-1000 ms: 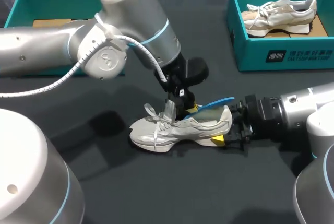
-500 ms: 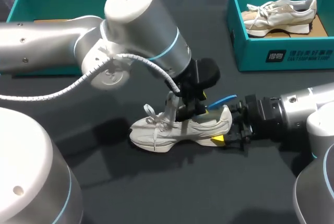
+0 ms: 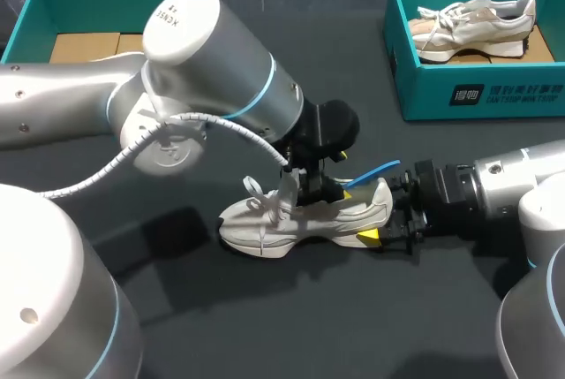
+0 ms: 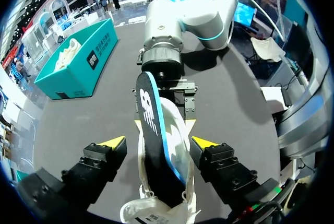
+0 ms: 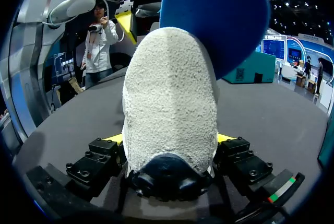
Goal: Take the shoe out of the shoebox, open the shoe tongue, remove and reinsert the insole, then place the shoe into the shoebox
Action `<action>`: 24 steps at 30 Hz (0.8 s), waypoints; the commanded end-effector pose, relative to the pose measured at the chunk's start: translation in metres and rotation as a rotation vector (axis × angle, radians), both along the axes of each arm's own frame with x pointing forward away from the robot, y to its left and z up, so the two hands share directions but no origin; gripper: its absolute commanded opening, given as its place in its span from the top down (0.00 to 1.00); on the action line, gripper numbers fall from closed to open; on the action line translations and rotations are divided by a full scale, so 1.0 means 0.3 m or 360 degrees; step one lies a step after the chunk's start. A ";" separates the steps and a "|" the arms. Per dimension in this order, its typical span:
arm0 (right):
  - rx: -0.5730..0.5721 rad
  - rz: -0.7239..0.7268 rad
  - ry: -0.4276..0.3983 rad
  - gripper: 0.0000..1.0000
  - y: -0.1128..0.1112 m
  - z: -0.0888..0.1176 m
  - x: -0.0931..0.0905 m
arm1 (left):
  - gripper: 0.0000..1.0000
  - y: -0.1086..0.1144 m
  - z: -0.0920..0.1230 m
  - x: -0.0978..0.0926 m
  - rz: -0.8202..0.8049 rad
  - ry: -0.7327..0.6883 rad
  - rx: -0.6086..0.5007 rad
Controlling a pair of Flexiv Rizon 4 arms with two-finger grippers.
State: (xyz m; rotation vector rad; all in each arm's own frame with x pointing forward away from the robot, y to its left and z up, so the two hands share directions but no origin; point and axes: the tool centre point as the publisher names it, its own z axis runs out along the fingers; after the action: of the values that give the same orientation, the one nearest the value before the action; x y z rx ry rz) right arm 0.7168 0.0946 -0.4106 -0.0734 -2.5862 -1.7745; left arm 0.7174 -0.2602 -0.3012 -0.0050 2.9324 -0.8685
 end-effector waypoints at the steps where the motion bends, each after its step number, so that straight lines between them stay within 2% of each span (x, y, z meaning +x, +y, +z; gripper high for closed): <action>1: -0.0006 -0.0002 0.0000 1.00 0.004 0.002 -0.004 | 0.22 0.002 -0.020 0.007 0.0004 -0.0002 -0.0055; 4: -0.0006 -0.0002 0.0000 1.00 0.004 0.002 -0.004 | 0.24 -0.009 -0.028 0.006 0.0021 -0.0032 -0.0071; 9: -0.0006 -0.0002 0.0000 1.00 0.004 0.002 -0.004 | 0.35 -0.026 -0.044 -0.017 0.0048 -0.0082 -0.0083; 12: -0.0006 -0.0002 0.0000 1.00 0.004 0.002 -0.004 | 0.38 -0.035 -0.053 -0.023 0.0086 -0.0109 -0.0091; 24: -0.0006 -0.0002 0.0000 1.00 0.004 0.002 -0.004 | 0.51 -0.070 -0.079 0.003 0.0153 -0.0086 -0.0117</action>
State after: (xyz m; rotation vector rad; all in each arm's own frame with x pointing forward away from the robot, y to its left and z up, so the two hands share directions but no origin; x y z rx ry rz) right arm 0.7168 0.0946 -0.4106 -0.0735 -2.5862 -1.7745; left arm 0.7148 -0.2749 -0.3187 -0.1244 2.8230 -0.9423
